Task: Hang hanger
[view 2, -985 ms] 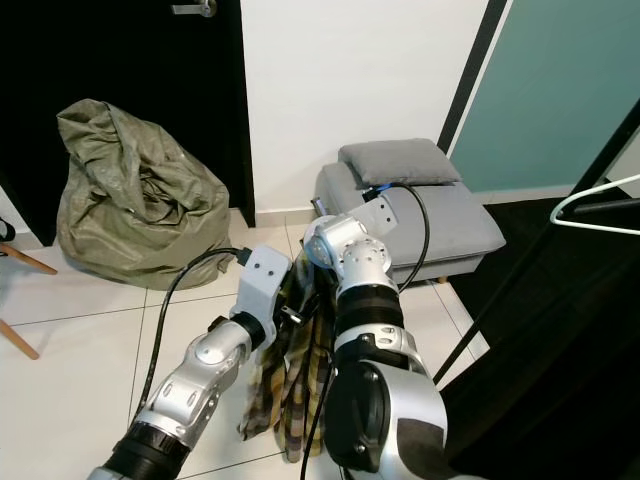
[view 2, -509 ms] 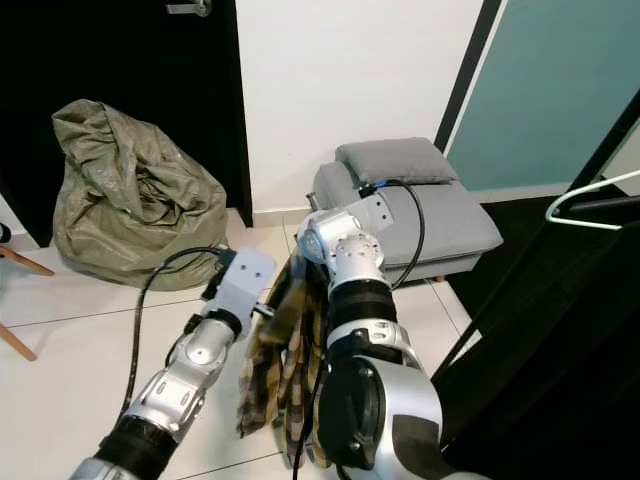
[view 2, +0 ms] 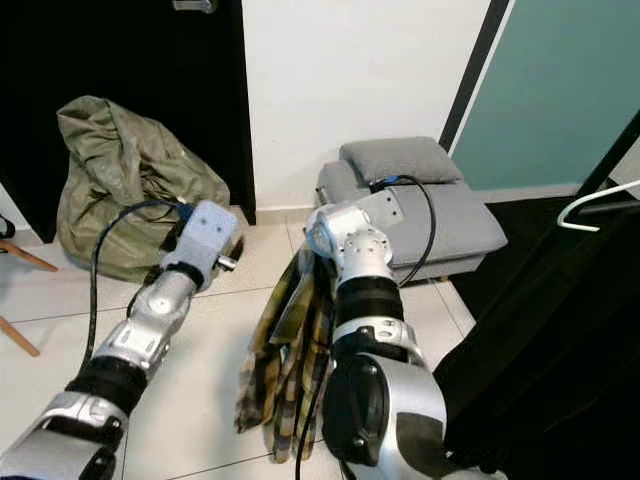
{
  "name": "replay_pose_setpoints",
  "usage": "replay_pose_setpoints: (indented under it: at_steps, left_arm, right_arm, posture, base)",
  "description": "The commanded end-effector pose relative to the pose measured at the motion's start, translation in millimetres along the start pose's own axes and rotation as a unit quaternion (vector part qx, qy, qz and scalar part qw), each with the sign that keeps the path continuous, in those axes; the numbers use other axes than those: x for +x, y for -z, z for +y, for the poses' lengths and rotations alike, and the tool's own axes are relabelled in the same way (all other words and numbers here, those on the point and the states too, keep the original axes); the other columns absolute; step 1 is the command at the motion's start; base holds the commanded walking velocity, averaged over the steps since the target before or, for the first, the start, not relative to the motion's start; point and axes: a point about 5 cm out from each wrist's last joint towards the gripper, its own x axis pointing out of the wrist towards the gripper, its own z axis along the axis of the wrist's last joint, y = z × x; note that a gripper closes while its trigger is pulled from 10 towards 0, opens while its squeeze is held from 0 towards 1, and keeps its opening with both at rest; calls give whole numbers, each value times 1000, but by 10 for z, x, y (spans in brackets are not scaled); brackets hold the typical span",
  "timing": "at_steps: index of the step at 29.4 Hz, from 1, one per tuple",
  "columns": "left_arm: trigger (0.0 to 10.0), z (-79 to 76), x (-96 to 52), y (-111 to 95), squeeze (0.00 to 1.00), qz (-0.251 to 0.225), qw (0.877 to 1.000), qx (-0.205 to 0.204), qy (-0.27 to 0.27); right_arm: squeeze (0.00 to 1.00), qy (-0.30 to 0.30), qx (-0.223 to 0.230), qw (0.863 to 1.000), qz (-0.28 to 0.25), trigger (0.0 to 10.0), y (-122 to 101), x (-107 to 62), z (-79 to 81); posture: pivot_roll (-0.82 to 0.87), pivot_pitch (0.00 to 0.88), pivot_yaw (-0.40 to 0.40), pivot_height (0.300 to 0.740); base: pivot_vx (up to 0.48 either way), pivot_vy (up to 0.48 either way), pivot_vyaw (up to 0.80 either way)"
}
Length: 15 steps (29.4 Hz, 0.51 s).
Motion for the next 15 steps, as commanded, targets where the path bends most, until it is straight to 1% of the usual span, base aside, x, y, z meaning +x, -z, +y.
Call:
replay_pose_setpoints:
  at_steps: [1,2,3,4,5,6,7,8,9,10,11,12,13,14,15]
  left_arm:
    - [10000,-120,-2,-16,0,-5,999,-37,39]
    - [10000,-272,-19,-51,0,-10,990,-81,112]
    - [10000,-326,-40,-39,0,2,987,-86,133]
    - [10000,-326,-40,-39,0,2,987,-86,133]
    - [10000,-345,-44,-20,0,10,987,-84,140]
    - [10000,-345,-44,-20,0,10,987,-84,140]
    - [10000,-357,-54,-13,0,16,986,-90,138]
    - [10000,-370,-78,-14,0,17,985,-99,140]
    - [10000,-377,-86,-13,0,14,984,-105,142]
    - [10000,-377,-86,-13,0,14,984,-105,142]
    - [10000,-377,-109,12,0,16,986,-85,142]
    - [10000,-375,-125,31,0,17,987,-69,142]
    - [10000,-387,-143,58,0,22,989,-50,140]
    - [10000,-406,-163,79,0,28,990,-33,136]
    - [10000,-406,-163,79,0,28,990,-33,136]
  right_arm:
    - [0,-8,7,1000,-8,0,-26,-12,46]
    - [0,-4,2,1000,-24,0,-56,42,12]
    - [0,-21,-23,999,-32,0,-75,69,8]
    - [0,-21,-23,999,-32,0,-75,69,8]
    - [0,-34,-41,998,-36,0,-86,82,7]
    - [0,-34,-41,998,-36,0,-86,82,7]
    - [0,-62,-55,996,-26,0,-76,89,23]
    - [0,-113,-58,992,2,0,-35,74,74]
    - [0,-148,-56,987,23,0,-6,57,111]
    - [0,-148,-56,987,23,0,-6,57,111]
    - [0,-203,-40,977,52,0,19,9,183]
    - [0,-237,-28,969,68,0,31,-28,229]
    - [0,-260,-3,962,78,0,16,-63,280]
    - [0,-271,14,959,82,0,-3,-87,319]
    - [0,-271,14,959,82,0,-3,-87,319]
  posture:
    - [-79,212,-84,740]
    - [-74,211,-89,740]
    - [-61,208,-97,740]
    - [-61,208,-97,740]
    - [-61,208,-97,740]
    - [-61,208,-97,740]
    - [-51,208,-101,740]
    - [-48,205,-104,740]
    - [-48,205,-104,740]
    - [-48,205,-104,740]
    - [-48,203,-101,740]
    - [-49,203,-99,740]
    - [-50,203,-97,740]
    - [-52,204,-95,740]
    - [-52,204,-95,740]
  base:
    - [0,0,0]
    - [0,0,0]
    - [0,0,0]
    - [0,0,0]
    - [0,0,0]
    - [0,0,0]
    - [0,0,0]
    - [0,0,0]
    - [0,0,0]
    - [0,0,0]
    - [0,0,0]
    - [0,0,0]
    - [0,0,0]
    - [0,0,0]
    - [0,0,0]
